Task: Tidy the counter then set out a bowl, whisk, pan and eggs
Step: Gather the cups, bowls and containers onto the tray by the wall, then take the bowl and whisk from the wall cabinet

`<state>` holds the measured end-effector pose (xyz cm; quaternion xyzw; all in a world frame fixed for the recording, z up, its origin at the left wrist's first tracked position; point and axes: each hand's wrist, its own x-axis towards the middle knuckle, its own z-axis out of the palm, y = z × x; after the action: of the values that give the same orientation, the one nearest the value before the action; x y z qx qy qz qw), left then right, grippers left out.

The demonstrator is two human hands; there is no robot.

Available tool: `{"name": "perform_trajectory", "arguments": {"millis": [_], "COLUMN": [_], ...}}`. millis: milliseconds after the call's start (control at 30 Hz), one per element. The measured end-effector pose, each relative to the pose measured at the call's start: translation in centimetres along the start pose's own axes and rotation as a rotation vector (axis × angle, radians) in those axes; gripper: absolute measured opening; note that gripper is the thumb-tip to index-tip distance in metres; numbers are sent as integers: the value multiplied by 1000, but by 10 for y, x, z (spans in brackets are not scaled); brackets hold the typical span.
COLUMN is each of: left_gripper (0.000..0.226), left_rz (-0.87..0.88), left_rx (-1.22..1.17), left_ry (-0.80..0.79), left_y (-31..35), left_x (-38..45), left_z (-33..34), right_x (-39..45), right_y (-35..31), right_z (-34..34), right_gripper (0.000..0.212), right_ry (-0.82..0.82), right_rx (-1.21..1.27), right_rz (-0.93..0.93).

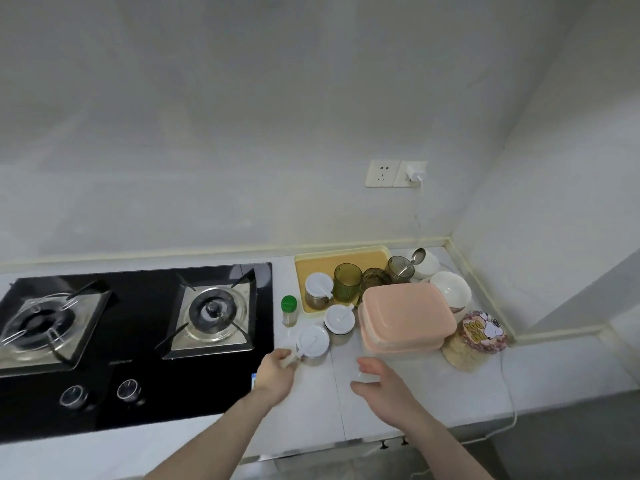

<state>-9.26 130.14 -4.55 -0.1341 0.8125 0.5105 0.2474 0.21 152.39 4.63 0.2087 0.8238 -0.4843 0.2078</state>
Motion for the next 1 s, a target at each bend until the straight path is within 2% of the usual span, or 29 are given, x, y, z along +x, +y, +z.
{"name": "perform_trajectory", "arguments": {"millis": [67,167,267,500,700,833,1000], "left_gripper": [35,30,30,35,38,37,38], "left_rz": [102,279,329,145,-11,-116,-205], "left_rx": [50,124,192,395,315,234,185], "left_ry": [30,113,219,458,770,946,1081], "left_y": [0,-2,-21,-105,-183,-245,-321], "left_x": [-22,-69,-122,-267,-390,-466,-555], "left_z": [-15,-40,-64,-117,-163,-205,-257], "right_x": [-2,-6,-10,-54,-132,-189,-271], "right_y": [-8,-22,-32,-52,-91,-122,-152], "right_z": [4,14,31,129,234,313,418], "right_gripper": [52,52,50,48,50,51,48], "right_ry": [-30,-91,-173,-415,-658,-758,-886], "right_rx": [-27,-53,-85,-202,-427,-526,-557], "right_rz": [-41,-113,-211,-419,-679,-818,-933]}}
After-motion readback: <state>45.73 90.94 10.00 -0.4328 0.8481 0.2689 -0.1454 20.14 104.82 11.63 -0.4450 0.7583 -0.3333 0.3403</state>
